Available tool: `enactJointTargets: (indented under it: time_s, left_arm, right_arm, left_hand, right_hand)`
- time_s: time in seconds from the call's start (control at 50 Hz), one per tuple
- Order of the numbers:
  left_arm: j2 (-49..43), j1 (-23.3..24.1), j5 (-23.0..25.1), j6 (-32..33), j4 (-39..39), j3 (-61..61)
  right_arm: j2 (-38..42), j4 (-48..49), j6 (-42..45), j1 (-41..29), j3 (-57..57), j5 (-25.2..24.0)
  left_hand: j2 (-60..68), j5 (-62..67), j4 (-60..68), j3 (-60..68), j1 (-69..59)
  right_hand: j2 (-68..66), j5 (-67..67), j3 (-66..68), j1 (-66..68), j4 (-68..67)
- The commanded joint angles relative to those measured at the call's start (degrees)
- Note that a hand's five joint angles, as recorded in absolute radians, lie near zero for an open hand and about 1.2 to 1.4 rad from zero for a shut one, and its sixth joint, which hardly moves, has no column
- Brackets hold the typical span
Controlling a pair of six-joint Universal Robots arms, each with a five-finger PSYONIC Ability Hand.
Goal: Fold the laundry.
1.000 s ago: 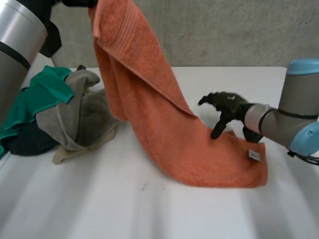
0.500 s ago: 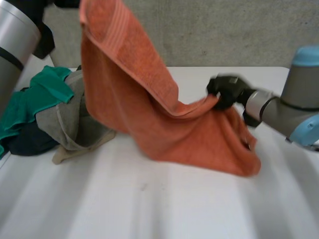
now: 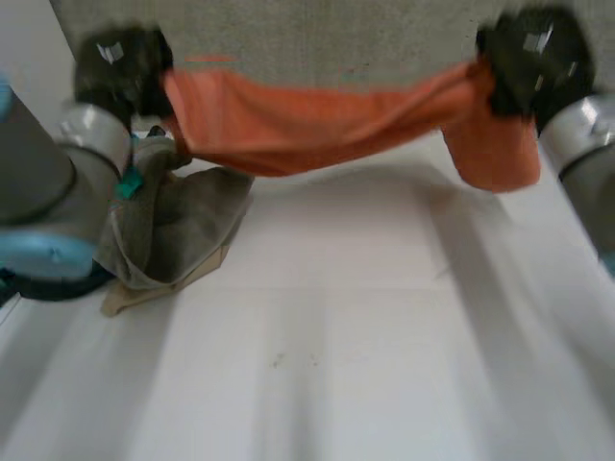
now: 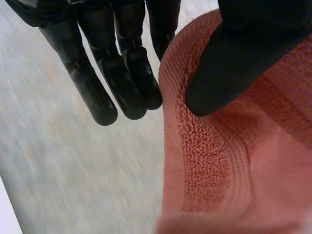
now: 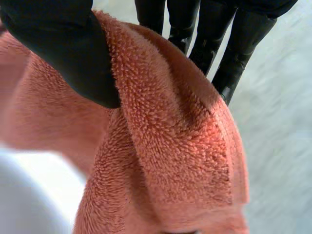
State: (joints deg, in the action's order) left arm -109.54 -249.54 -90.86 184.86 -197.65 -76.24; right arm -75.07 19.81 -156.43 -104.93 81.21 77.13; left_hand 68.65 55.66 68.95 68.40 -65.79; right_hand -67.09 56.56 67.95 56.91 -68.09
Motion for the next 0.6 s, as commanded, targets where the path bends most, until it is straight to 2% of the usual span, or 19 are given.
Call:
enactJointTargets:
  time_s: [0.02,0.08,0.12,0.2,0.24,0.34,0.42,0.46,0.56,0.6]
  left_arm:
    - [-4.09,0.9,0.33,0.41,-0.11,-12.61]
    - [-6.21,0.81,0.25,0.5,0.42,-14.11]
    - [-6.65,0.81,0.25,0.68,0.86,-14.64]
    - [-5.69,0.9,0.33,3.39,2.35,-16.82]
    - [-3.76,0.81,0.33,4.98,2.44,-18.15]
    - [5.47,0.99,0.68,9.46,1.83,-23.42]
    - [11.88,1.95,2.79,12.1,0.95,-27.02]
    - [14.52,3.88,4.63,13.33,0.86,-28.26]
    - [12.96,8.19,6.22,17.98,1.04,-29.84]
    - [9.46,9.77,5.87,22.01,1.21,-29.75]
  right_arm:
    - [0.1,-3.29,7.8,-0.63,17.48,-1.89]
    - [2.2,-3.29,9.39,-0.72,20.38,-1.98]
    - [4.4,-3.38,9.3,-0.54,20.48,-1.63]
    - [5.2,-3.55,8.34,-0.19,20.65,-1.45]
    - [5.2,-3.99,8.33,-0.1,20.65,-1.45]
    - [5.11,-6.98,8.42,0.07,20.74,-1.54]
    - [5.11,-9.26,8.42,0.16,21.0,-1.98]
    - [5.2,-9.79,8.51,0.07,21.09,-1.89]
    - [5.02,-9.88,8.51,0.16,21.09,-1.63]
    - [4.33,-9.88,8.6,0.16,21.09,-1.63]
  left_hand:
    - [11.35,14.34,11.05,11.6,-14.21]
    - [10.7,13.69,10.41,10.96,-13.57]
    - [3.17,6.16,2.87,3.42,-6.03]
    - [-26.72,-23.73,-27.02,-26.47,23.86]
    - [-32.34,-29.35,-32.64,-32.09,29.48]
    - [-37.91,-34.92,-38.21,-37.66,35.05]
    - [-40.77,-37.78,-41.07,-40.52,37.91]
    - [-40.77,-37.78,-41.07,-40.52,37.91]
    - [-39.77,-36.78,-40.07,-39.51,36.9]
    - [-39.27,-36.27,-39.56,-39.01,36.4]
  right_hand:
    - [-12.91,13.44,12.05,23.09,-11.91]
    - [-12.91,13.44,12.05,23.09,-11.91]
    - [-12.91,13.44,12.05,23.09,-11.91]
    - [-12.91,13.44,12.05,23.09,-11.91]
    - [-12.91,13.44,12.05,23.09,-11.91]
    - [-12.91,13.44,12.05,23.09,-11.91]
    - [-12.91,13.44,12.05,23.09,-11.91]
    - [-12.91,13.44,12.05,23.09,-11.91]
    - [-12.91,13.44,12.05,23.09,-11.91]
    - [-12.91,13.44,12.05,23.09,-11.91]
